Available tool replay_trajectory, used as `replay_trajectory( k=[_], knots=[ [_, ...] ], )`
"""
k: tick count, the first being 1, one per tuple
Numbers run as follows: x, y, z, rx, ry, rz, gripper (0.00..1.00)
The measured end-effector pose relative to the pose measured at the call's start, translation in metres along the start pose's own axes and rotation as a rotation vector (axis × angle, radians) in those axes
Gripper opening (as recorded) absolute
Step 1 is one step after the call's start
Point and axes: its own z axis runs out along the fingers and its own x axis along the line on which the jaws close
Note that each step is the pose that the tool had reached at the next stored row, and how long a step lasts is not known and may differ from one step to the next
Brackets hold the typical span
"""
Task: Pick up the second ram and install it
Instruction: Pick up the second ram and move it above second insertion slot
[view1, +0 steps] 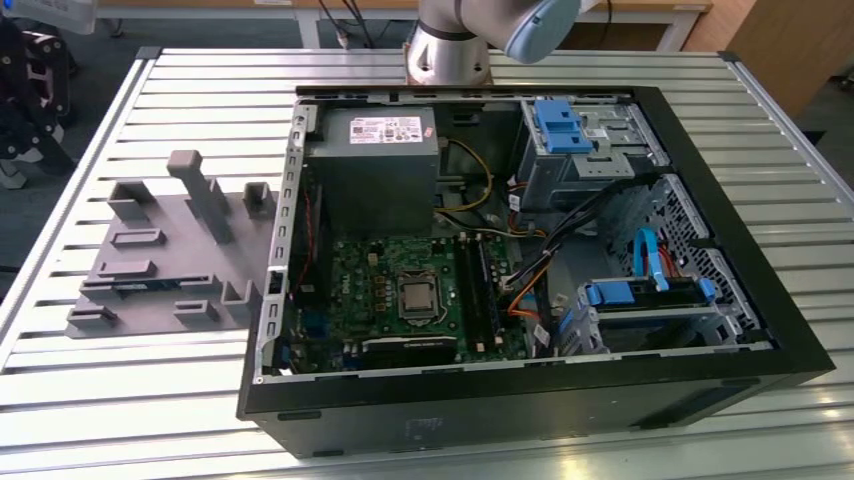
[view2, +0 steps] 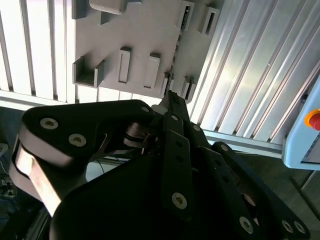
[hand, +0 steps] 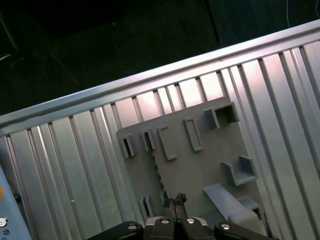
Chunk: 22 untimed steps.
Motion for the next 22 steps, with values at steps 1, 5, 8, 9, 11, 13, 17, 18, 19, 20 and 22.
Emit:
replay_trajectory(
  k=[1,5,8,9,11,13,17,18,19,20,22],
  knots=[
    [0.0,0.0,0.0004,0.0,0.0002,-0.013,0.11],
    [0.0,0.0,0.0026,-0.0004,0.0014,-0.086,0.11],
    [0.0001,0.0005,0.0047,0.0002,0.0016,-0.114,0.11],
    [0.0003,0.0009,0.0058,0.0007,0.0016,-0.115,0.11],
    [0.0005,0.0014,0.0083,0.0013,0.0014,-0.116,0.11],
    [0.0005,0.0013,0.0098,0.0012,0.0018,-0.132,0.11],
    [0.0006,0.0014,0.0125,0.0016,0.0026,-0.192,0.11],
    [0.0006,0.0015,0.0134,0.0019,0.0025,-0.195,0.11],
    [0.0006,0.0016,0.0142,0.0021,0.0027,-0.195,0.11],
    [0.0007,0.0017,0.0151,0.0025,0.0028,-0.196,0.11],
    [0.0007,0.0018,0.0171,0.0032,0.0028,-0.197,0.11]
  ],
)
